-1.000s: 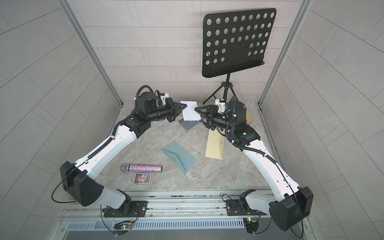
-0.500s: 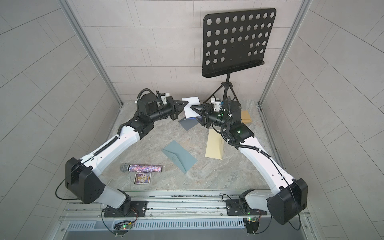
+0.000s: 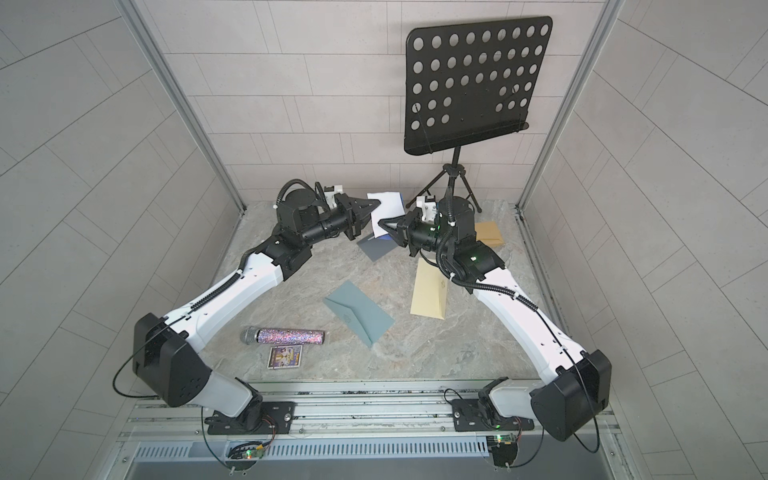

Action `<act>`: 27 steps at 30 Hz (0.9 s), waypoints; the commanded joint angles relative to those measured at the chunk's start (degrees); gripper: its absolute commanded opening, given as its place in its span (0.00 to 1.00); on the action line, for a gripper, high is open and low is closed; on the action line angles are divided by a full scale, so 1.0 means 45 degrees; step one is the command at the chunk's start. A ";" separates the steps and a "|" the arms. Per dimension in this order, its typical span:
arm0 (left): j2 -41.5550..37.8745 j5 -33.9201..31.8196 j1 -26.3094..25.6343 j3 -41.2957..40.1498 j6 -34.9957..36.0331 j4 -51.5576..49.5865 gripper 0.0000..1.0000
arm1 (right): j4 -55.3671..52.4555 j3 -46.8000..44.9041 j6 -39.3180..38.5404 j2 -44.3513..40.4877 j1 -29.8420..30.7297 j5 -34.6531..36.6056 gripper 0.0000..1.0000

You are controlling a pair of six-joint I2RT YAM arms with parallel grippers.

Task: Take the letter paper out of the envelope
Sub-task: Unfold the letter paper.

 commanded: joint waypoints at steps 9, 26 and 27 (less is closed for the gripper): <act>-0.2067 -0.0177 0.1514 0.0770 0.1124 -0.6095 0.95 | -0.8159 0.2460 -1.4710 -0.1102 0.1121 0.5392 0.00; -0.1838 0.3430 0.0442 0.1140 0.1624 -0.7234 0.93 | -0.2888 -0.2854 -2.6240 -0.4415 0.3831 0.8136 0.00; -0.1894 0.3513 0.0393 0.1107 0.1796 -0.7484 0.92 | -0.2838 -0.2849 -2.6472 -0.4384 0.3895 0.8249 0.00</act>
